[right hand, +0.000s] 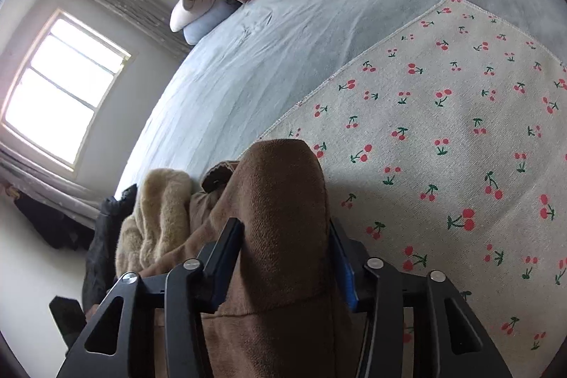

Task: Fold large clothes
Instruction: 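Press the folded sleeve flat with the left tool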

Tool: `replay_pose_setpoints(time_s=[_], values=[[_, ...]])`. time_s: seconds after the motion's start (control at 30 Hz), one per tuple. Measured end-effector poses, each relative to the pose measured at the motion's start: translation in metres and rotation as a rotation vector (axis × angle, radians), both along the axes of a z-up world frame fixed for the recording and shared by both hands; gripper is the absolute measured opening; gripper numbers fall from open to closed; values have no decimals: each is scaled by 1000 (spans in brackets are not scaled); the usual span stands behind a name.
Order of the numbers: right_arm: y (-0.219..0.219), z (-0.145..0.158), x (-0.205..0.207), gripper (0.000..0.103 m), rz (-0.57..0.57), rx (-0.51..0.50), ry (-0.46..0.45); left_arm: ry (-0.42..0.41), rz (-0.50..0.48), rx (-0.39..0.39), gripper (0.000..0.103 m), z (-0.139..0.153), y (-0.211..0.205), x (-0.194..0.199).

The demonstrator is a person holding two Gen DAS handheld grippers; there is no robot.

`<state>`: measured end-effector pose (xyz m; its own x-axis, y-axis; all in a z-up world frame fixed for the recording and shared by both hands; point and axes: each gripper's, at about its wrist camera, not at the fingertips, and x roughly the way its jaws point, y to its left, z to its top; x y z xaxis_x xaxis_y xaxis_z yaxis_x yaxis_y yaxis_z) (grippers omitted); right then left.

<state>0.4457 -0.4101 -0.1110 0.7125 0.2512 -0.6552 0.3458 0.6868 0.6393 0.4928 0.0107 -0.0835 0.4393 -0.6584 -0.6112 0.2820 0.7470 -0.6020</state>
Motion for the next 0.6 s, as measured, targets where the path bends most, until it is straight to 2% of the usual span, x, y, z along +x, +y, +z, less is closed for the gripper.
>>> replay_pose_setpoints(time_s=[0.07, 0.1, 0.13, 0.17, 0.23, 0.27, 0.3, 0.33, 0.37, 0.4, 0.43, 0.47, 0.53, 0.57, 0.6], values=[[-8, -3, 1, 47, -38, 46, -19, -47, 12, -75, 7, 27, 5, -23], [-11, -7, 2, 46, -50, 72, -23, -69, 30, -79, 7, 40, 7, -33], [-13, -10, 5, 27, -48, 91, -26, -71, 54, -70, 7, 47, 9, -40], [-13, -11, 8, 16, -25, 96, -32, -47, 67, -74, 8, 50, 10, -44], [-5, 7, 11, 14, -11, -3, -66, 30, 93, -25, 8, 47, 8, -48], [0, 18, 12, 14, -9, -76, -88, 47, 107, 5, 9, 42, 5, -48], [5, 25, 15, 14, -8, -152, -76, 39, 134, 85, 14, 36, 0, -47], [9, 26, 20, 21, -9, -201, -31, 22, 177, 204, 16, 30, -5, -43], [11, 26, 23, 27, -8, -226, 12, 20, 221, 306, 27, 24, -7, -39], [14, 29, 22, 29, -16, -254, 33, 24, 246, 358, 36, 18, -6, -37], [18, 36, 16, 33, -27, -298, 24, 21, 245, 352, 38, 15, -3, -38], [25, 44, 9, 38, -26, -353, 4, 5, 226, 314, 39, 14, 0, -43], [41, 59, -8, 42, -2, -458, -26, -48, 175, 268, 47, 16, -3, -53], [49, 63, -15, 42, 24, -486, -34, -78, 140, 263, 52, 18, -8, -59], [58, 65, -24, 42, 52, -496, -40, -102, 103, 259, 53, 16, -14, -65]])
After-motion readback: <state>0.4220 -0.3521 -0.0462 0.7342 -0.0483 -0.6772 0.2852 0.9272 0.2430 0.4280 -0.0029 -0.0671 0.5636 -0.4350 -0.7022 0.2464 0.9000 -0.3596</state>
